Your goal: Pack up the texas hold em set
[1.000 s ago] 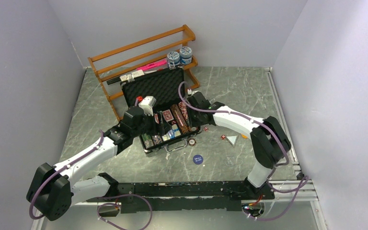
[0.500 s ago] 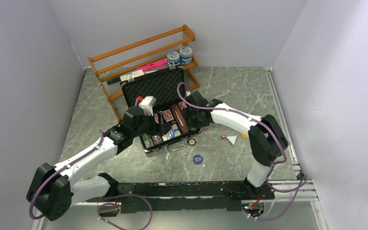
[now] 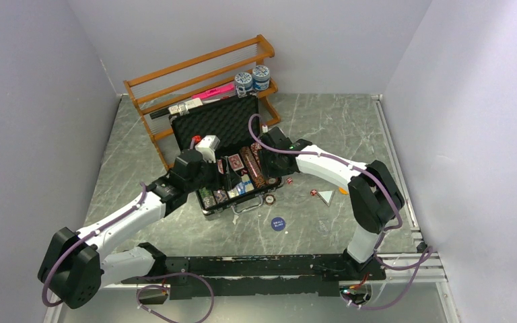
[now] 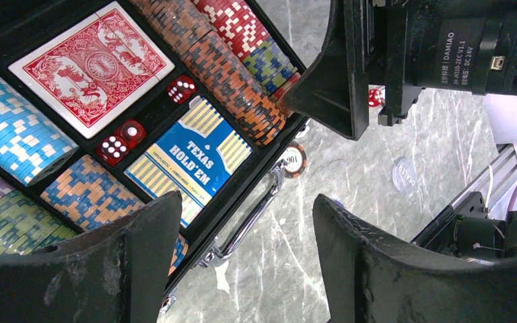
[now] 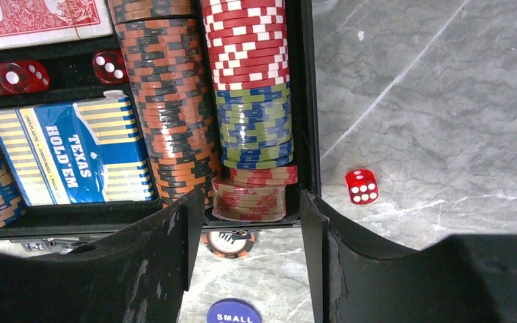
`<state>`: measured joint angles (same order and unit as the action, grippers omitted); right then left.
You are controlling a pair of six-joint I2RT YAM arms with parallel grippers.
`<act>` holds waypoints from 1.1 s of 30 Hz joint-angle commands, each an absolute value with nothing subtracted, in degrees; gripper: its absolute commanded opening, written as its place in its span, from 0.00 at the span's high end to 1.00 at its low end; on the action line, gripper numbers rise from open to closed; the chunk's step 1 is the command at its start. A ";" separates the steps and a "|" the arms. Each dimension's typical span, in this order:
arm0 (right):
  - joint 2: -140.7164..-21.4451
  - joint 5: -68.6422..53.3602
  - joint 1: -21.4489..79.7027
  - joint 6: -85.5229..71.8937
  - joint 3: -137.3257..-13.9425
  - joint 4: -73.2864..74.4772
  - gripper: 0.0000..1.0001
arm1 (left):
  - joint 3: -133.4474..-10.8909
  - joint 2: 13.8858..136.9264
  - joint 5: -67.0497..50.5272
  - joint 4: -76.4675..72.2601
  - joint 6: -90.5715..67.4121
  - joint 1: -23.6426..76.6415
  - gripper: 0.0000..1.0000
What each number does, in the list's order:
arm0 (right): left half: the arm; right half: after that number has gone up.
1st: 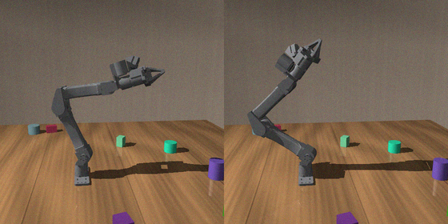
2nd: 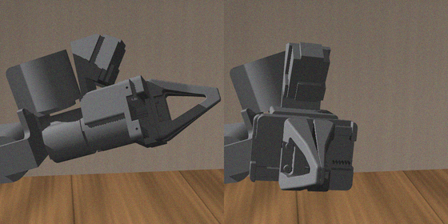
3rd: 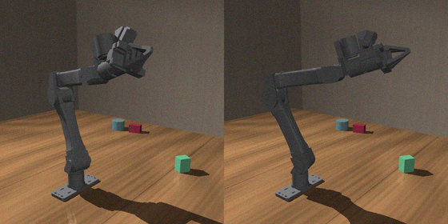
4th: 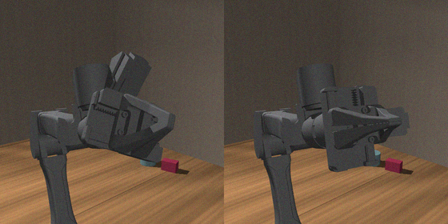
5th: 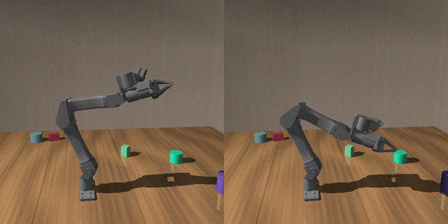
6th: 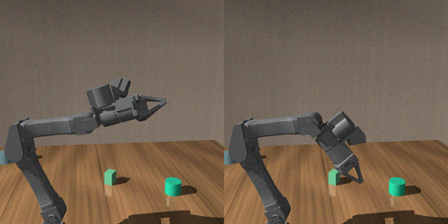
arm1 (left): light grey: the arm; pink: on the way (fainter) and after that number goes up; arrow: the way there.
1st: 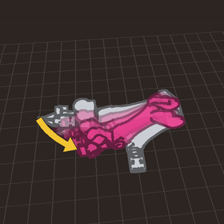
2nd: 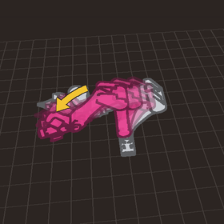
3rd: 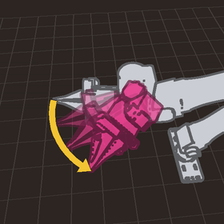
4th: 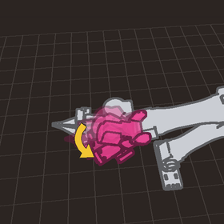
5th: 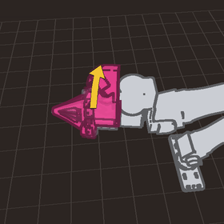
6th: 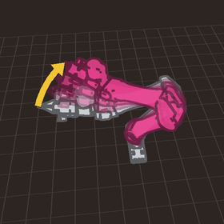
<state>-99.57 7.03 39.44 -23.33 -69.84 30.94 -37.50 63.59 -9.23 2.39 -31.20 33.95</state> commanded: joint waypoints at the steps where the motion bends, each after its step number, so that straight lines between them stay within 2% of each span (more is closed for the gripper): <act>1: -100.20 8.20 39.46 -22.29 -71.19 28.36 0.44 | -36.75 62.98 -10.11 0.42 -31.94 34.19 0.24; 7: -100.15 5.45 39.45 -20.73 -69.42 29.92 0.57 | -36.14 62.29 -9.74 0.44 -32.15 34.19 0.24; 14: -97.36 9.19 39.17 -18.78 -63.16 30.15 0.62 | -35.33 61.36 -9.43 0.53 -32.39 34.19 0.24; 21: -97.98 9.79 38.76 -19.63 -62.14 27.41 0.61 | -35.26 61.56 -9.76 0.49 -32.37 34.19 0.24; 24: -99.08 9.02 38.76 -21.39 -65.73 29.46 0.56 | -35.44 61.54 -9.93 0.70 -32.40 34.19 0.24; 28: -95.74 7.73 38.10 -23.77 -70.41 33.66 0.39 | -35.60 60.82 -9.27 1.27 -32.22 34.19 0.23; 33: -89.32 8.35 34.97 -26.87 -72.64 38.79 0.26 | -35.17 59.23 -7.65 1.26 -32.63 34.19 0.22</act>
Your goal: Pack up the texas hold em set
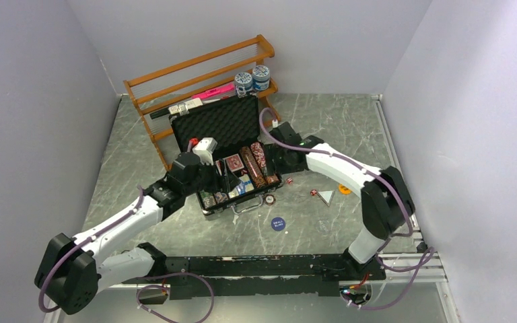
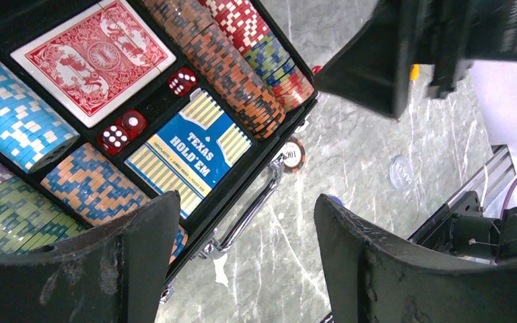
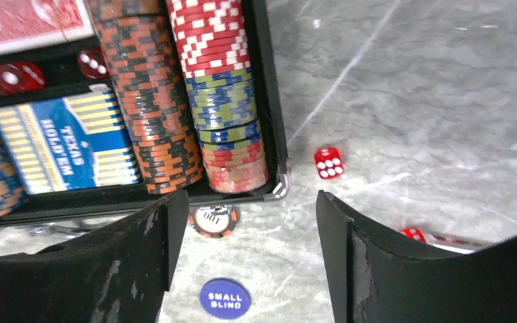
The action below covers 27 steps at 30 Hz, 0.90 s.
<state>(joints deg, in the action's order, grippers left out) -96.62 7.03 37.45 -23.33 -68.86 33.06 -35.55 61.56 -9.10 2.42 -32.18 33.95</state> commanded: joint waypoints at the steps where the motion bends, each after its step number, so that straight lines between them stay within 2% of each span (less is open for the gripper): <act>1: -88.18 9.02 34.12 -27.80 -72.49 40.57 0.25 | -35.04 58.79 -7.06 1.31 -32.75 34.19 0.21; 9: -81.17 13.44 28.89 -33.60 -64.38 47.40 0.29 | -33.58 53.06 -0.24 3.22 -33.71 34.19 0.19; 13: -80.20 12.66 27.65 -30.67 -59.27 44.71 0.38 | -32.97 50.41 3.98 4.79 -34.59 34.19 0.18; 16: -83.50 9.87 25.43 -26.23 -56.87 43.00 0.47 | -32.78 49.63 5.07 5.12 -34.89 34.19 0.17; 19: -85.98 6.69 25.49 -22.02 -57.58 39.18 0.52 | -33.06 50.13 4.96 5.10 -34.90 34.19 0.17; 23: -87.29 0.82 25.88 -16.76 -59.26 33.18 0.52 | -33.65 51.18 4.44 5.10 -34.75 34.19 0.17; 27: -92.82 0.27 27.21 -16.36 -61.35 31.25 0.51 | -34.16 51.16 4.28 4.59 -34.49 34.19 0.18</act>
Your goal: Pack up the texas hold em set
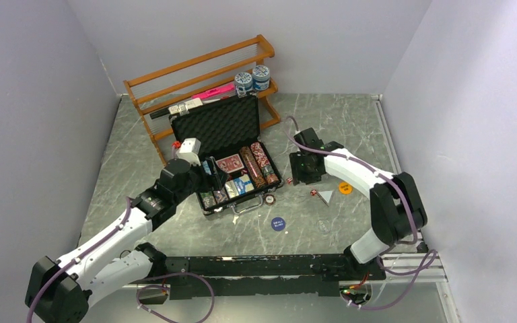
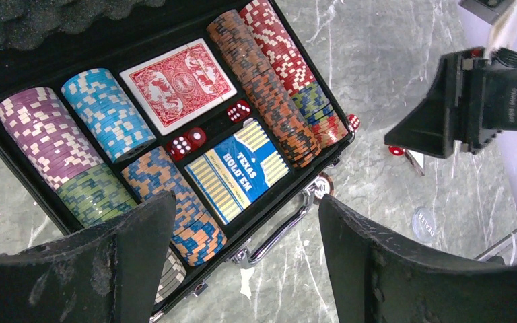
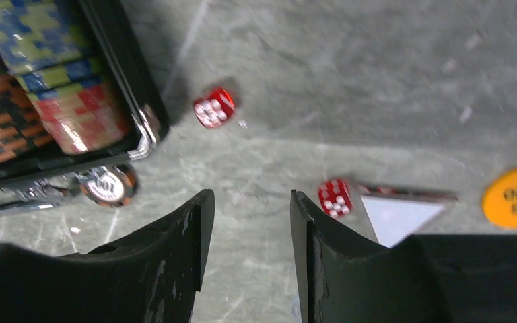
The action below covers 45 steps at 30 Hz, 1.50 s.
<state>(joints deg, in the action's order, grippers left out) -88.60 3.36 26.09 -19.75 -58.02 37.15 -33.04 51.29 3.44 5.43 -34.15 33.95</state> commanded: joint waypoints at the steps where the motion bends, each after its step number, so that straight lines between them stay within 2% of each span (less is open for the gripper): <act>1: -94.07 0.40 27.51 -16.67 -61.69 30.71 0.50 | -34.37 51.01 4.30 4.36 -34.26 34.19 0.18; 17: -101.95 1.99 28.54 -16.30 -63.74 24.94 0.58 | -34.85 50.54 6.76 6.06 -34.21 34.19 0.17; 24: -103.61 8.34 31.88 -15.35 -66.23 27.15 0.61 | -35.48 51.72 6.87 6.05 -33.71 34.19 0.17; 33: -103.28 8.85 32.63 -18.59 -66.62 32.12 0.74 | -35.25 51.96 7.14 5.92 -33.68 34.19 0.17; 41: -97.69 10.30 32.82 -23.13 -72.58 35.61 0.77 | -35.33 51.35 7.67 6.53 -33.90 34.19 0.18; 45: -95.66 8.08 34.57 -25.37 -76.79 35.56 0.77 | -35.45 49.51 11.50 8.70 -34.77 34.19 0.18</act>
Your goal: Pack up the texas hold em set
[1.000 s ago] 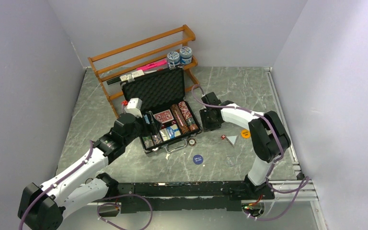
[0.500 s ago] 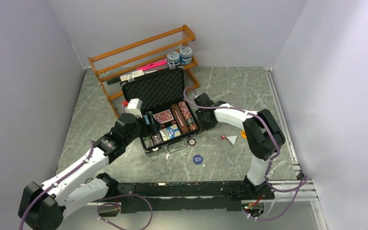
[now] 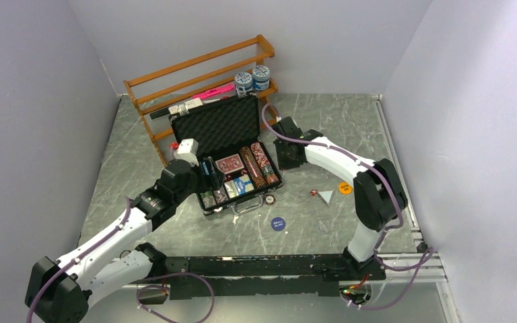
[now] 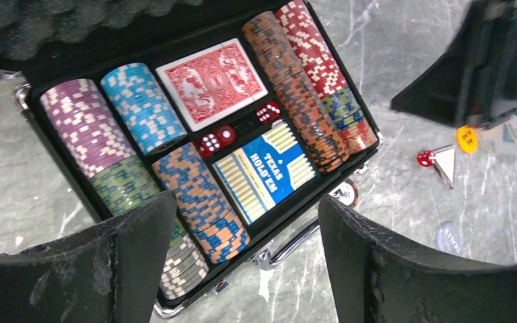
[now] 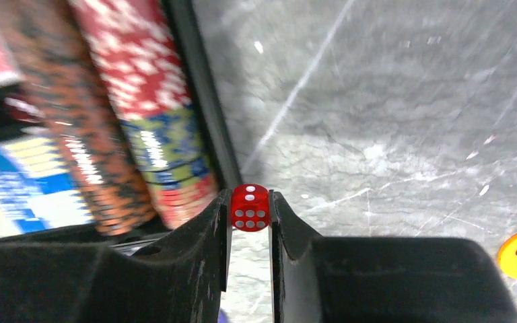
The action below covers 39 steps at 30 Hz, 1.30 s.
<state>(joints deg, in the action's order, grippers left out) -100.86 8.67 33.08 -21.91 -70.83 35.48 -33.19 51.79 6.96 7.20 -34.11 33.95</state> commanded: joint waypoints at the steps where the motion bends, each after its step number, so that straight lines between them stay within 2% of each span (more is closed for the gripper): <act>1: -95.68 7.25 35.75 -25.80 -77.82 35.47 0.77 | -35.54 48.86 12.92 9.45 -35.11 34.18 0.18; 7: -100.66 4.65 41.60 -28.23 -85.52 35.27 0.77 | -34.90 44.11 18.46 11.87 -36.67 34.19 0.16; 18: -116.34 2.55 47.63 -27.14 -98.93 38.03 0.76 | -35.26 43.53 18.17 14.09 -37.18 34.19 0.16; 39: -125.13 3.96 48.12 -25.01 -100.48 37.54 0.76 | -34.59 42.56 17.68 14.63 -37.39 34.18 0.15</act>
<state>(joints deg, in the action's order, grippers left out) -123.94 2.72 47.92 -26.13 -99.26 37.76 -33.19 43.31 17.02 14.92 -36.71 33.95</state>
